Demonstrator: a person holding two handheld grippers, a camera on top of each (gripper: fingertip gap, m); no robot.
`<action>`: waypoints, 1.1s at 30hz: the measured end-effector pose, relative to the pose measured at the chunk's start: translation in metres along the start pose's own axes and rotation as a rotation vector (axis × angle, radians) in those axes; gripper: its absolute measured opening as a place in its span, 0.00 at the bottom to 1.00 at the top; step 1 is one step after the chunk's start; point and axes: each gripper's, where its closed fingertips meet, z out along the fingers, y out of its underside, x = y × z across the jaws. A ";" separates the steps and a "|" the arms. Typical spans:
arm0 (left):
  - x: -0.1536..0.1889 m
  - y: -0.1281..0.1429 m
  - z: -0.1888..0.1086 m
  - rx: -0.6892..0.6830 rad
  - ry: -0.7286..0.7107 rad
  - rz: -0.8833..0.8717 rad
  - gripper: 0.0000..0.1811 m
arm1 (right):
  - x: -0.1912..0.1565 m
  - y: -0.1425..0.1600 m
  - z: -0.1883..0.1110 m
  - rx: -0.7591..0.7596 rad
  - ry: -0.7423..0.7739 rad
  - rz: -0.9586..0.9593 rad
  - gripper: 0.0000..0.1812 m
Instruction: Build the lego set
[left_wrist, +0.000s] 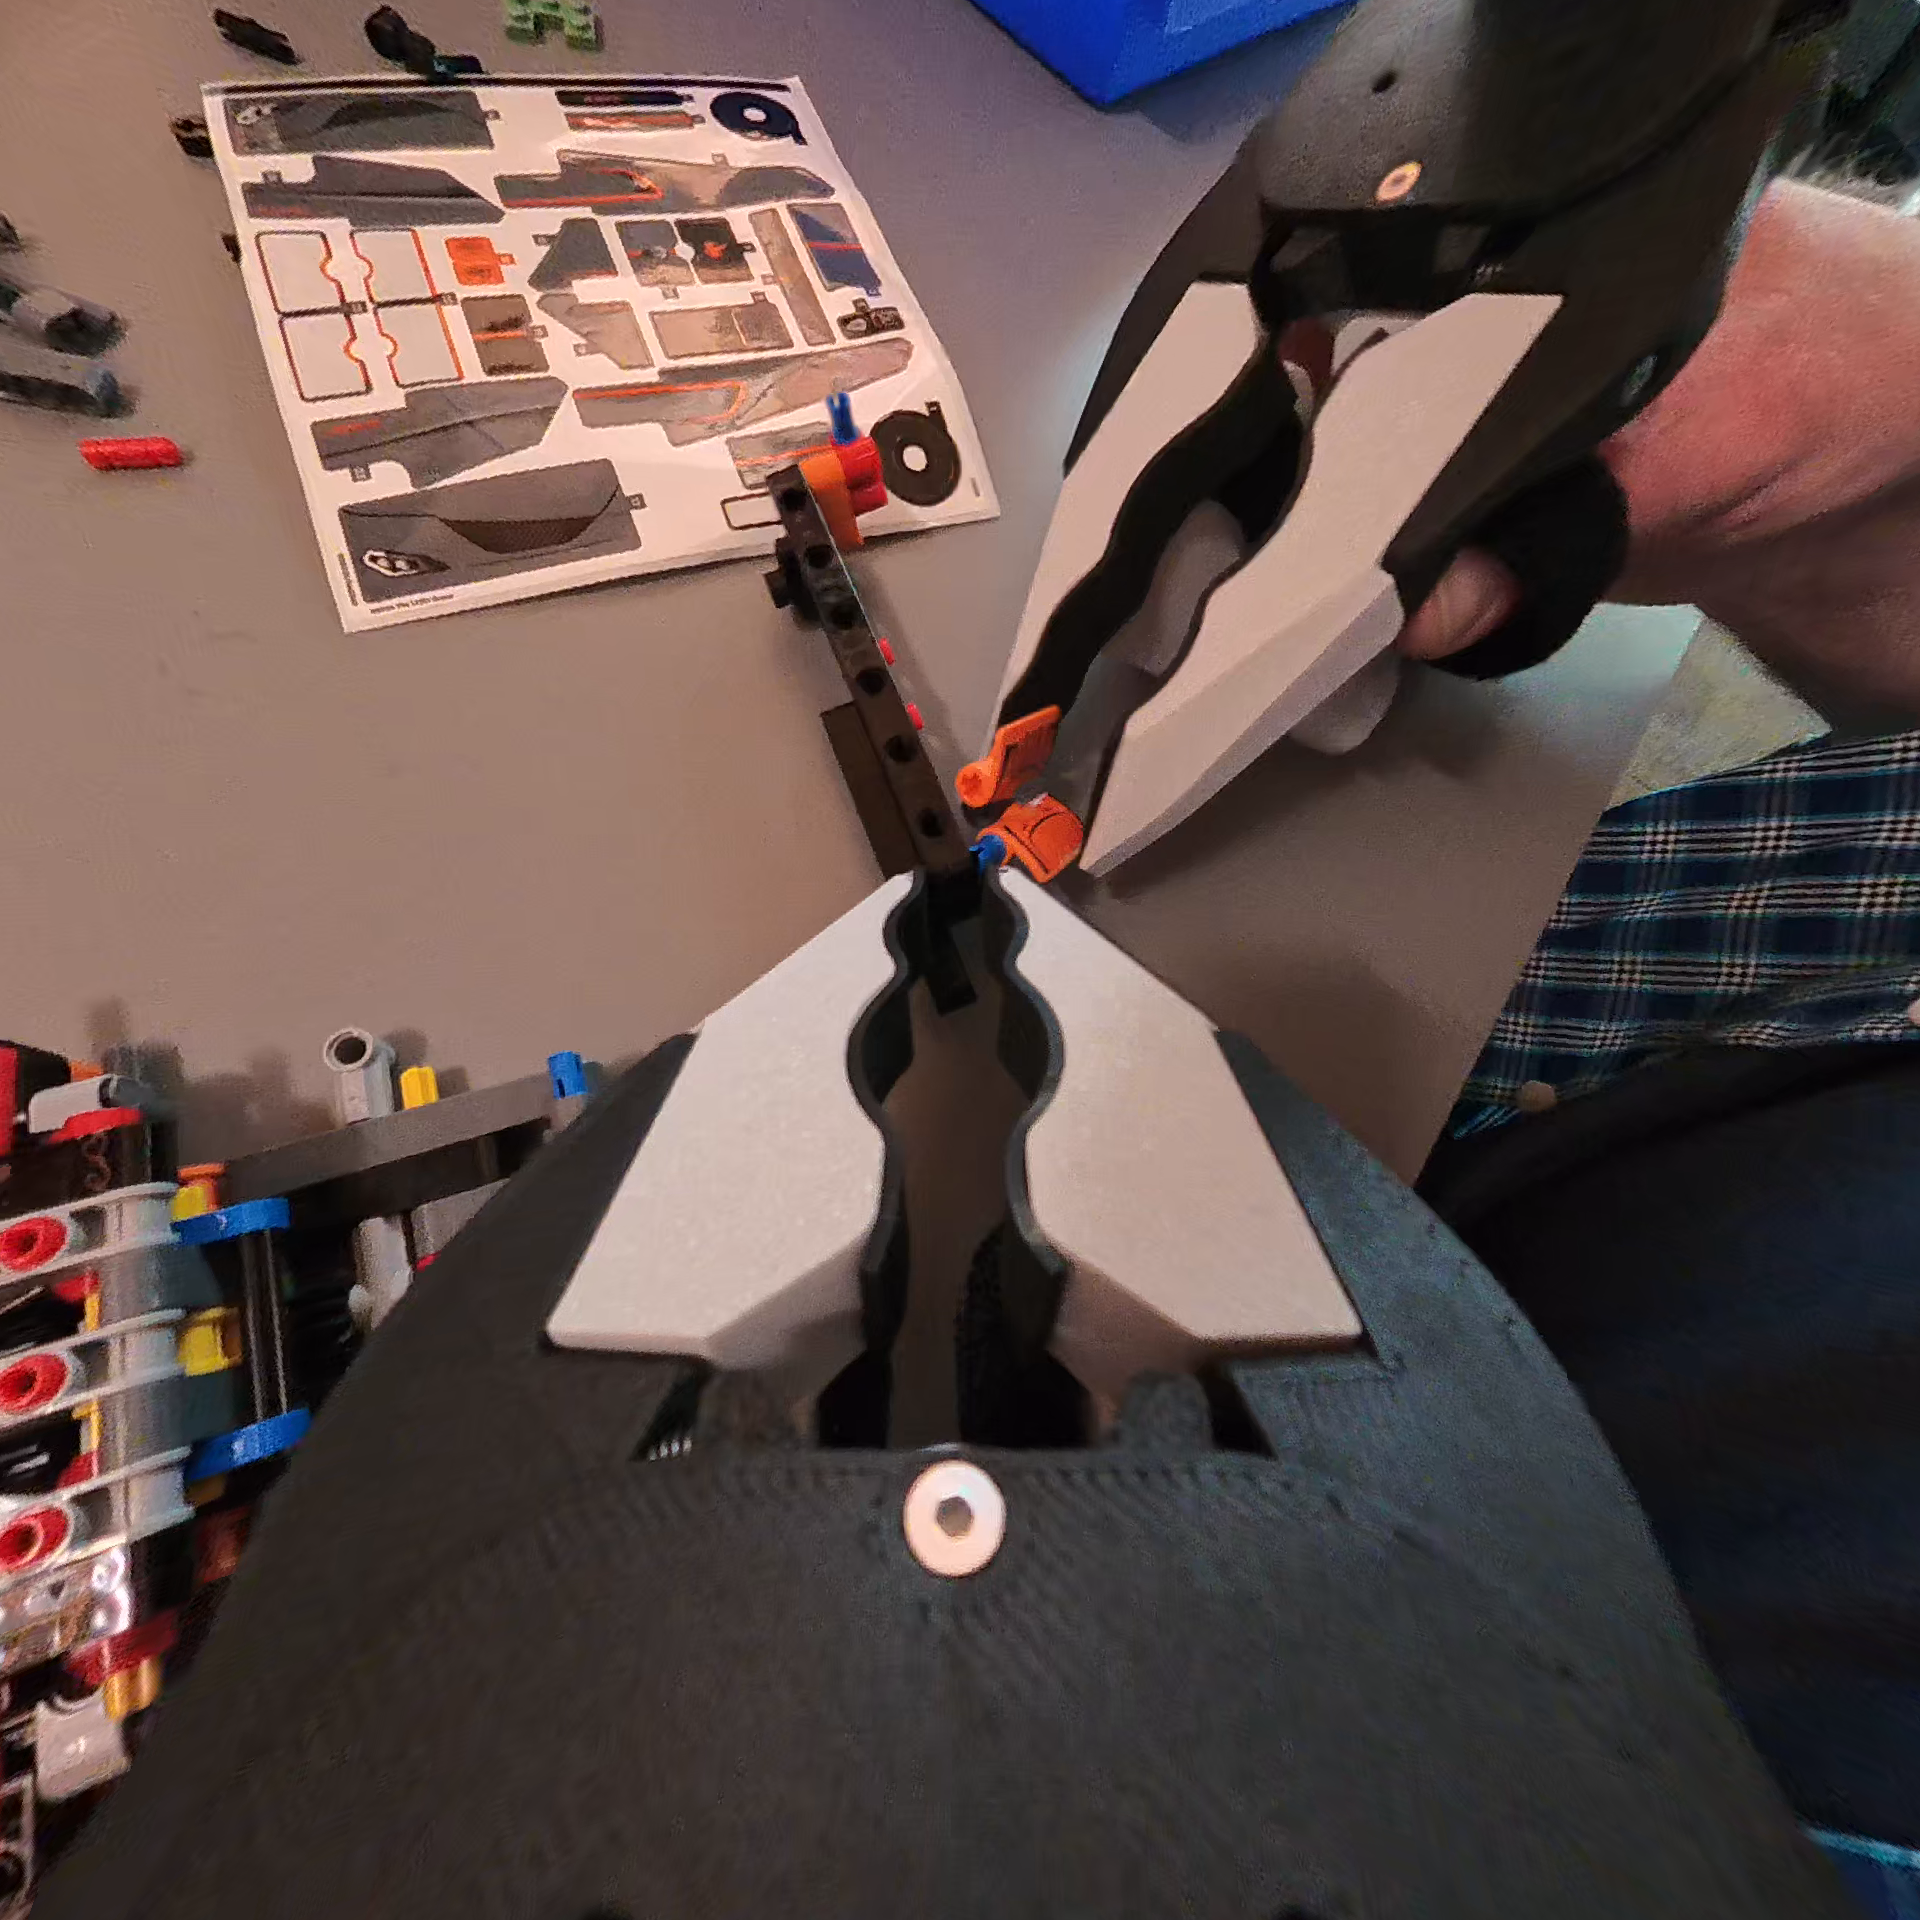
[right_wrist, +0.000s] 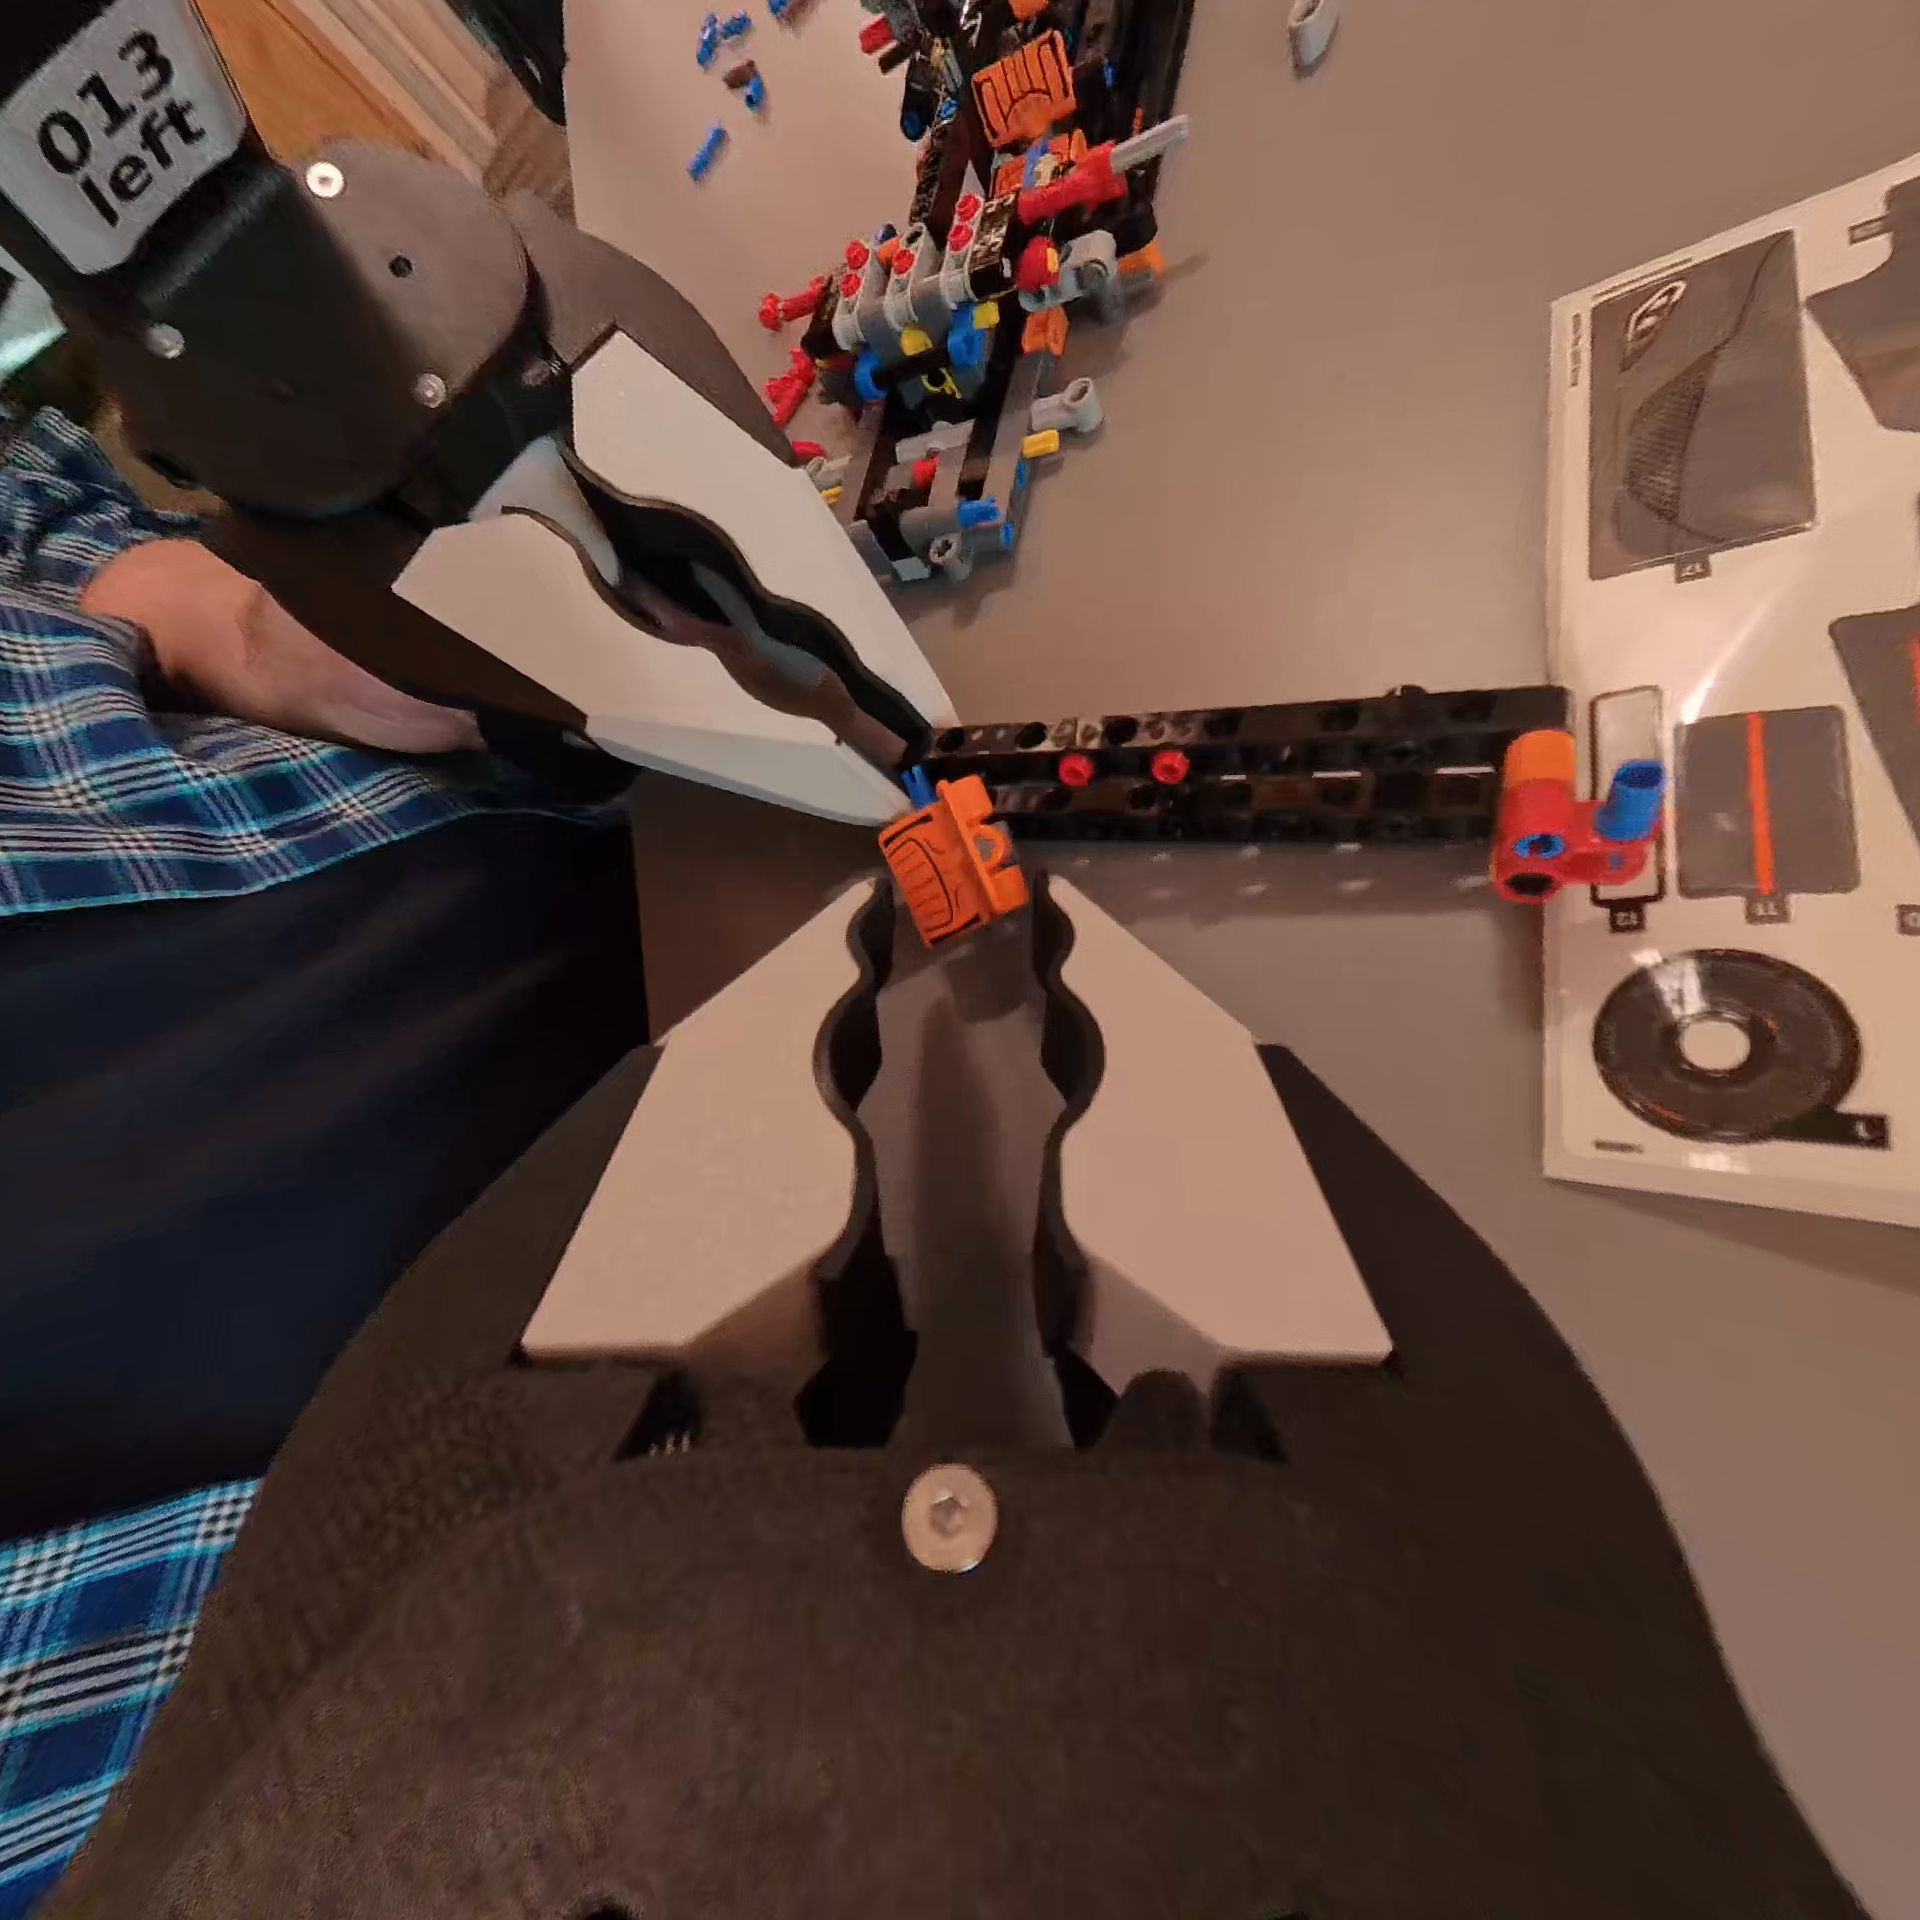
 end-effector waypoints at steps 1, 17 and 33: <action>0.001 0.000 0.000 0.002 0.005 -0.004 0.05 | 0.000 -0.001 0.001 -0.002 -0.013 0.010 0.13; 0.001 -0.004 -0.001 0.029 -0.022 0.026 0.05 | -0.002 -0.006 -0.005 0.094 0.098 -0.005 0.05; 0.000 -0.005 0.008 -0.036 -0.179 0.318 0.05 | 0.000 0.000 -0.014 -0.033 0.505 -0.183 0.05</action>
